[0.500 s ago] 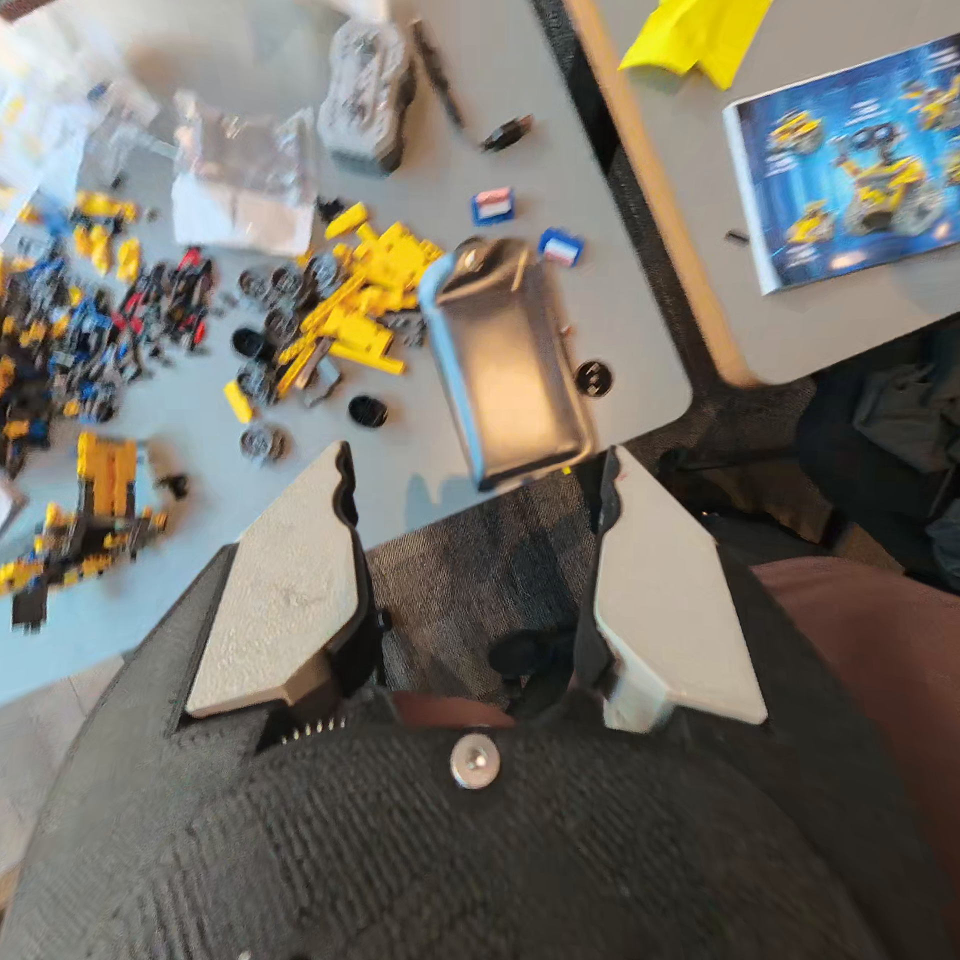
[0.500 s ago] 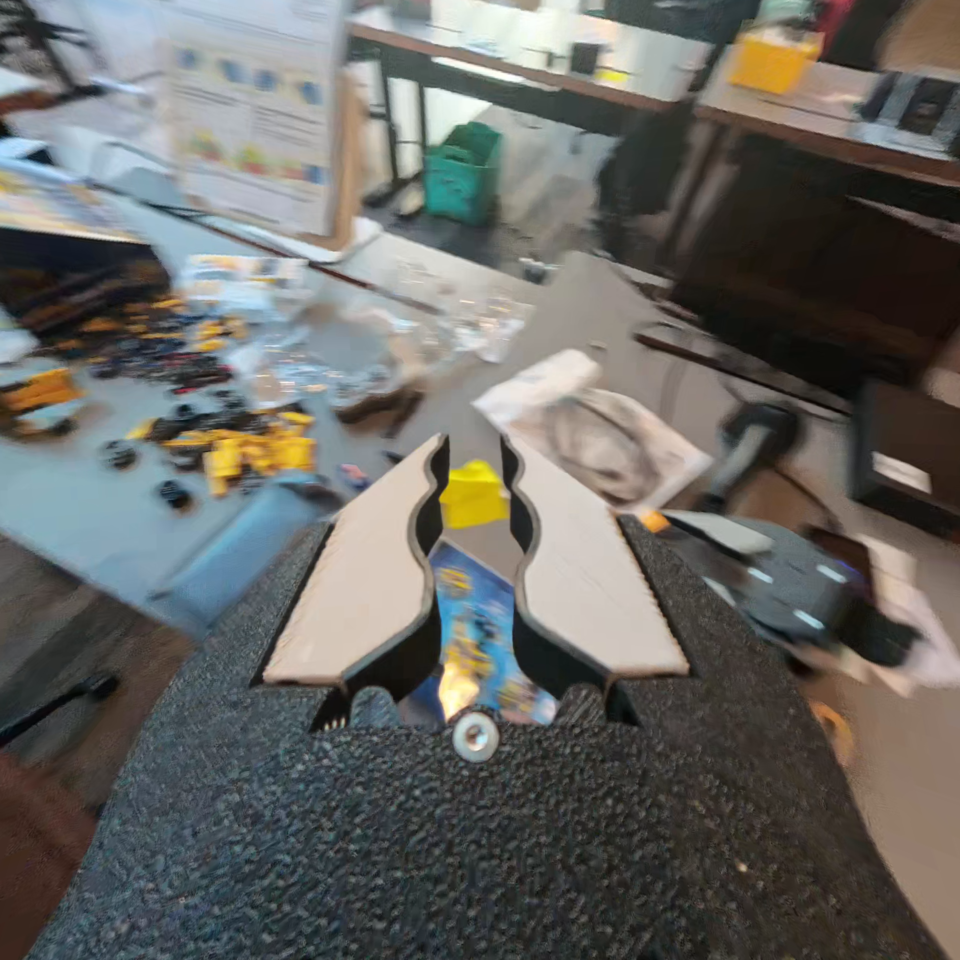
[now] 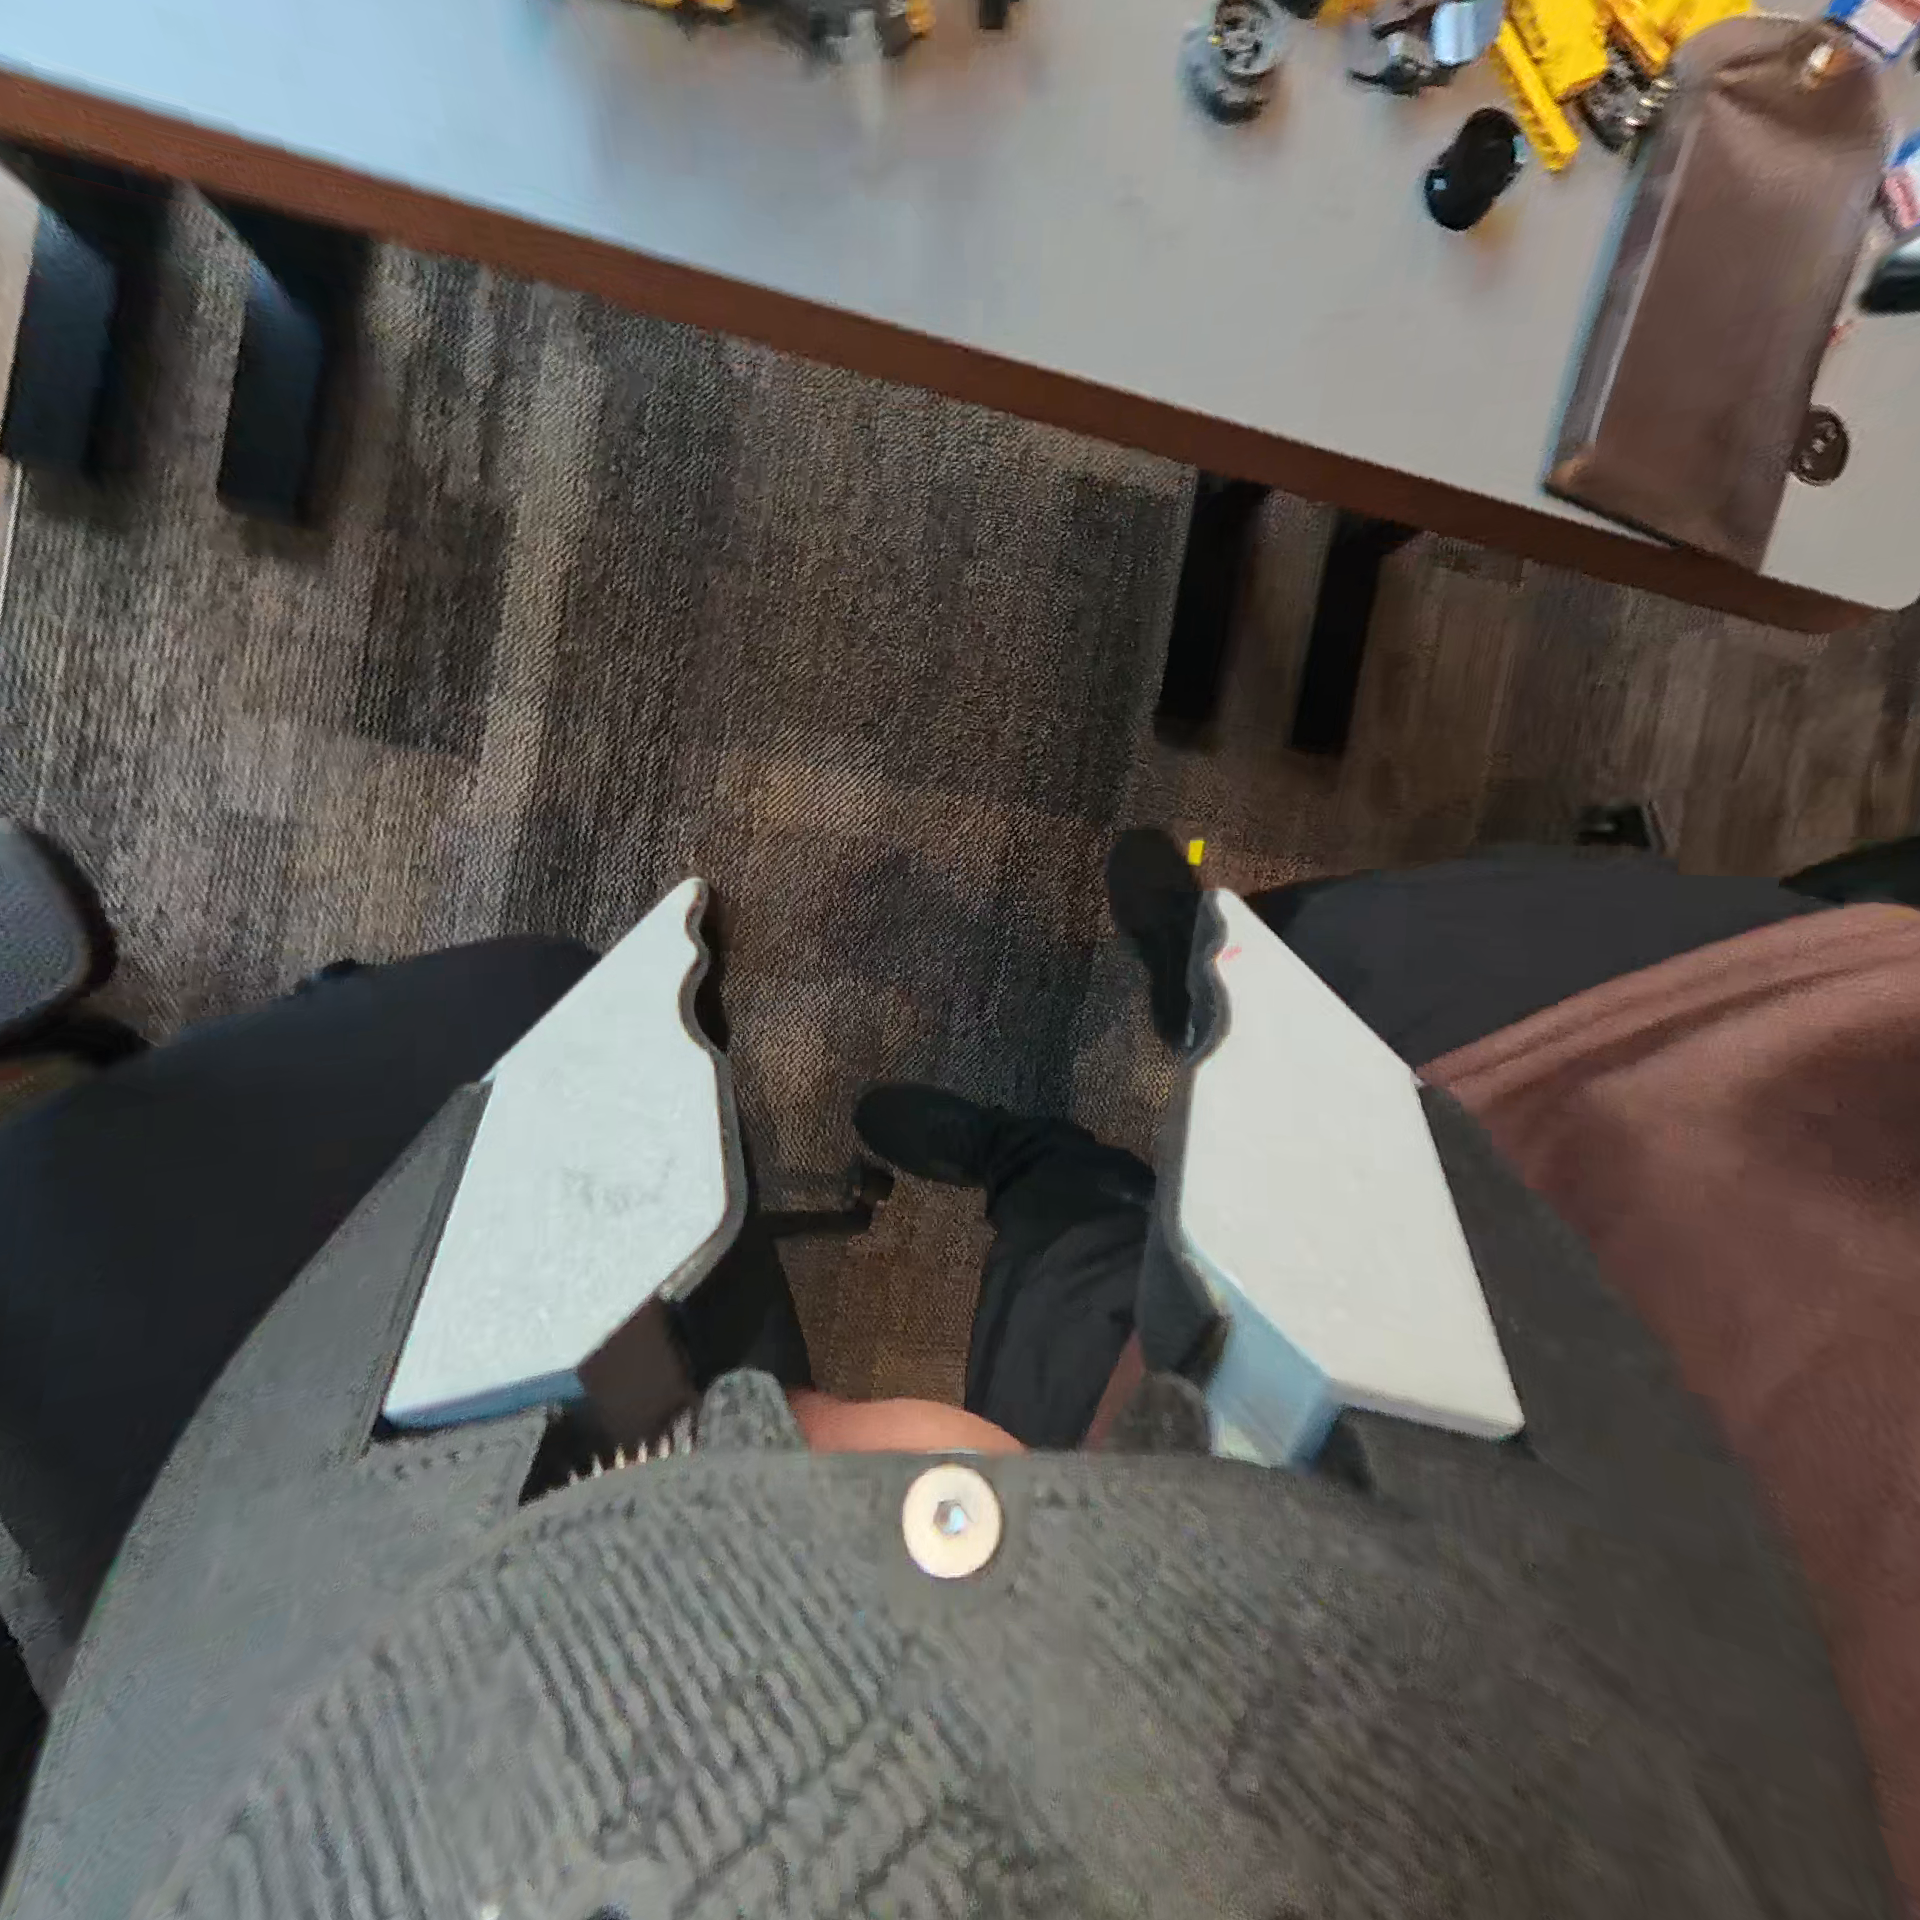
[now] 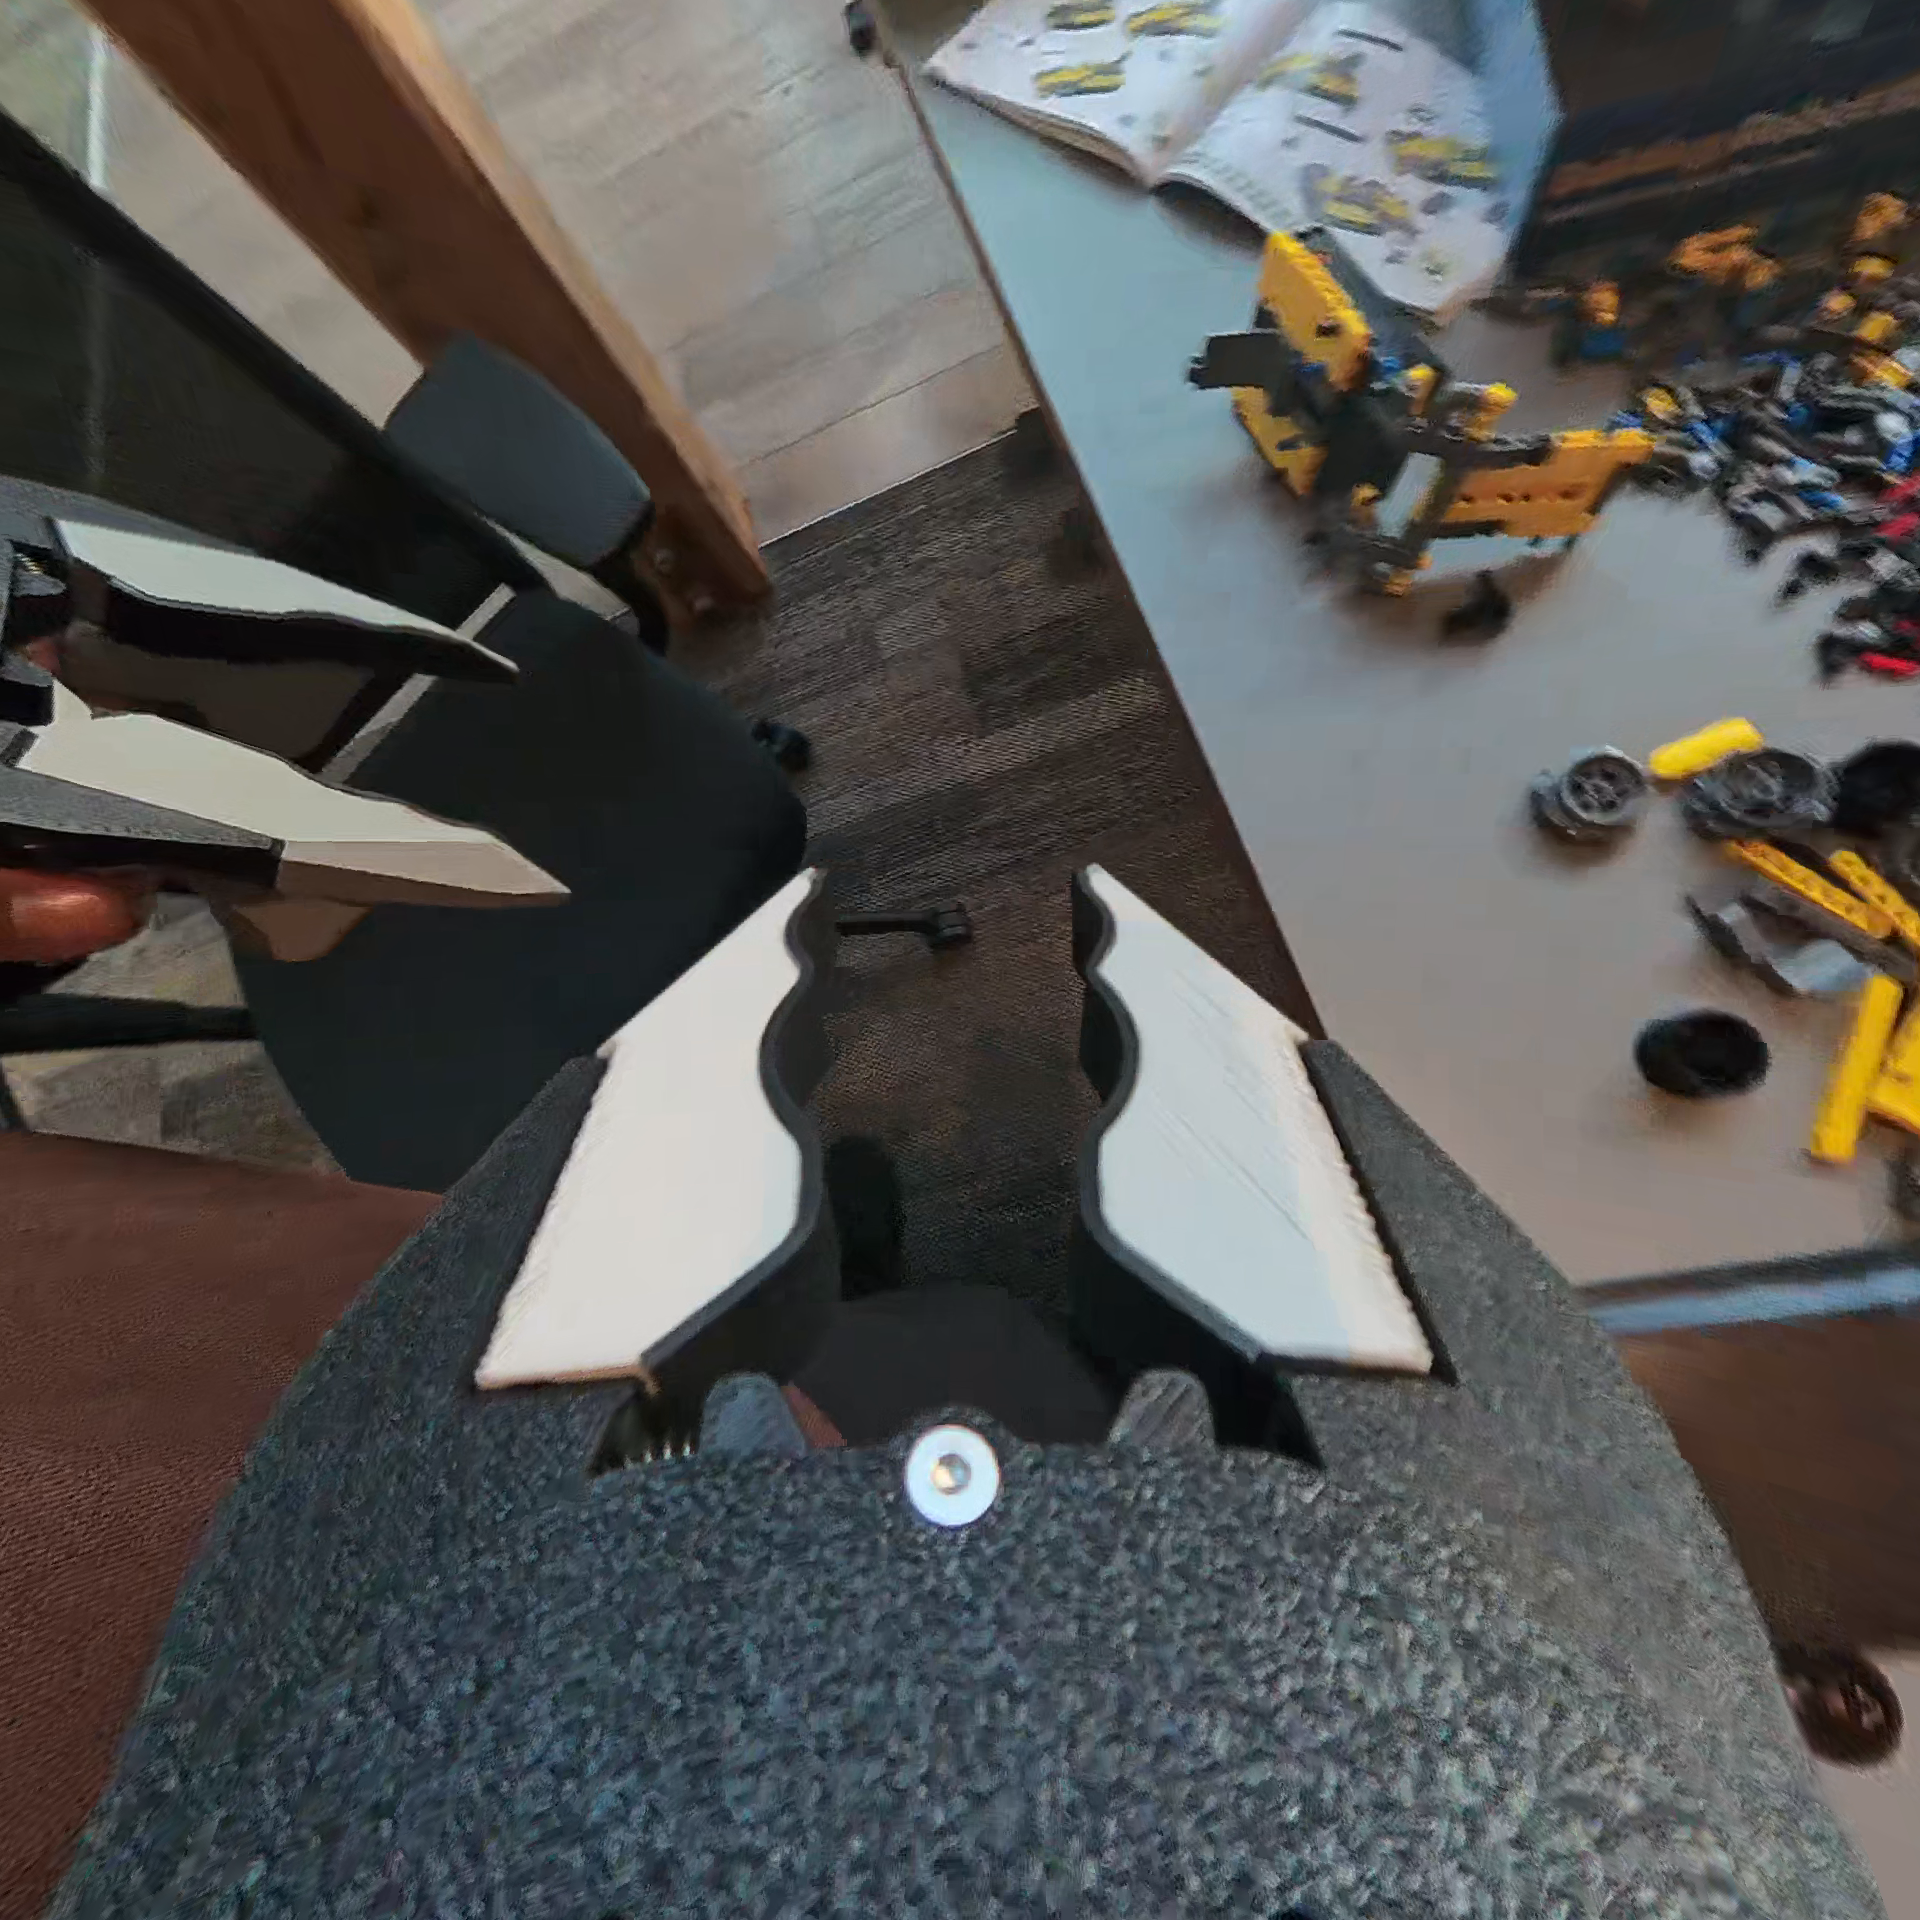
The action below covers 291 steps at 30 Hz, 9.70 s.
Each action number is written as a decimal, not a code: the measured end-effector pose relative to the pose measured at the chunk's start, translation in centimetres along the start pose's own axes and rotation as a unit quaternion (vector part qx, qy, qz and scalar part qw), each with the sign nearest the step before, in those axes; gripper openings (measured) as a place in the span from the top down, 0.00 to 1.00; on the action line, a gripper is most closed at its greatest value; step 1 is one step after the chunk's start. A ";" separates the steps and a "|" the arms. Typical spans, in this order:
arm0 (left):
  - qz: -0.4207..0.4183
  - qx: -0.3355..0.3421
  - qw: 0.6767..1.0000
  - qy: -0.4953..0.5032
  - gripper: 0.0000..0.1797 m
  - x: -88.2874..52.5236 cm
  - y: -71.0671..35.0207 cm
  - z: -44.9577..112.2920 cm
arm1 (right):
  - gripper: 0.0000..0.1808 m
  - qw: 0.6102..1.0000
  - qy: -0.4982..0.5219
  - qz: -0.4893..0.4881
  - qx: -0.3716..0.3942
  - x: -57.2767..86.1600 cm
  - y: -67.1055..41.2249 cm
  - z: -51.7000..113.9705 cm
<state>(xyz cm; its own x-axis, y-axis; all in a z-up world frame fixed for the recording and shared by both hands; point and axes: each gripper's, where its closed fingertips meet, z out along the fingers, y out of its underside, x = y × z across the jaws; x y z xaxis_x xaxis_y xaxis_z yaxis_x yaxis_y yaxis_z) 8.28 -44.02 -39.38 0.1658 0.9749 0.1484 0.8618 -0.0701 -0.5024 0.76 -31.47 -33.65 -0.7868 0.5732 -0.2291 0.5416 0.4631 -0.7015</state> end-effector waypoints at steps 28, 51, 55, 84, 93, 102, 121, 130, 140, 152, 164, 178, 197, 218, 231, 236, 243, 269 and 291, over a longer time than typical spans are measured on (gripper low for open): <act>-0.210 -0.054 0.962 -0.166 0.52 -14.0 -1.8 -2.3 | 0.67 0.917 -0.237 -0.317 0.056 -4.8 -15.6 17.6; 0.303 -0.059 0.936 0.167 0.53 -0.4 -8.1 5.9 | 0.59 0.961 0.240 0.136 -0.035 1.8 9.0 -3.7; 0.357 -0.075 0.911 0.195 0.53 3.9 -6.9 5.2 | 0.59 0.941 0.281 0.190 -0.011 1.4 12.3 -6.5; 0.507 -0.221 0.786 0.276 0.74 17.1 4.8 7.2 | 0.95 0.910 0.274 0.309 0.034 -6.9 25.5 -14.0; 0.521 -0.305 0.718 0.347 0.76 7.5 3.2 12.2 | 0.92 0.826 0.286 0.485 0.036 -7.2 20.9 -7.3; 0.563 -0.284 0.659 0.410 0.77 9.4 0.4 12.6 | 0.91 0.797 0.383 0.467 -0.010 -8.1 17.1 -7.0; 0.551 -0.279 0.726 0.302 0.77 3.4 3.5 7.5 | 0.63 0.810 0.534 0.233 0.070 -8.4 14.4 -13.1; 0.472 -0.276 0.792 0.271 0.77 -0.3 6.7 3.0 | 0.61 0.869 0.444 0.198 0.090 -10.1 13.7 -10.1; 0.449 -0.228 0.809 0.302 0.77 -5.2 -0.6 8.6 | 0.59 0.902 0.390 0.178 0.054 -3.5 4.1 -2.0; 0.392 -0.155 0.861 0.284 0.76 -14.9 -16.5 13.1 | 0.60 0.948 0.293 0.121 0.026 5.1 -10.7 8.1; 0.213 -0.183 0.946 0.162 0.74 -25.1 -21.3 11.2 | 0.62 0.990 0.111 -0.007 0.086 10.5 -21.3 17.5; 0.177 -0.133 0.968 0.120 0.72 -35.5 -32.3 13.5 | 0.63 0.990 0.104 -0.003 0.091 13.4 -27.9 24.0; 0.321 -0.062 0.928 0.178 0.60 -48.0 -64.8 29.8 | 0.65 0.931 0.285 0.223 0.049 10.0 -33.3 29.9; 0.777 -0.303 0.495 0.244 0.64 -47.7 -53.4 34.3 | 0.66 0.924 0.262 0.268 0.076 13.3 -32.8 28.9; 0.751 -0.282 0.556 0.216 0.69 -49.9 -53.2 36.0 | 0.67 0.938 0.255 0.222 0.073 12.7 -37.2 31.6; 0.647 -0.325 0.644 0.246 0.69 -51.2 -54.7 31.8 | 0.67 0.972 0.168 0.138 0.087 13.5 -43.7 36.4; 0.480 -0.323 0.772 0.264 0.69 -52.5 -58.1 26.7 | 0.68 0.994 0.020 0.070 0.079 12.9 -51.0 44.3; 0.061 -0.335 0.812 0.474 0.69 -51.7 -43.6 14.9 | 0.67 0.970 0.069 -0.222 -0.075 10.5 -47.7 52.3; 0.109 -0.322 0.778 0.528 0.68 -49.2 -43.1 14.8 | 0.98 0.942 -0.094 -0.265 -0.181 8.5 -42.8 53.2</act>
<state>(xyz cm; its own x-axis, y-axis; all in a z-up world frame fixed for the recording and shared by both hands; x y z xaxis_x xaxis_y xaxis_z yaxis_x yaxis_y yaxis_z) -44.09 -85.83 -37.68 0.3503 0.2313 0.9076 0.7636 -0.6317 -0.1337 -44.83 -82.39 -41.45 -0.9952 0.0829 -0.0513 0.0974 0.8707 -0.4821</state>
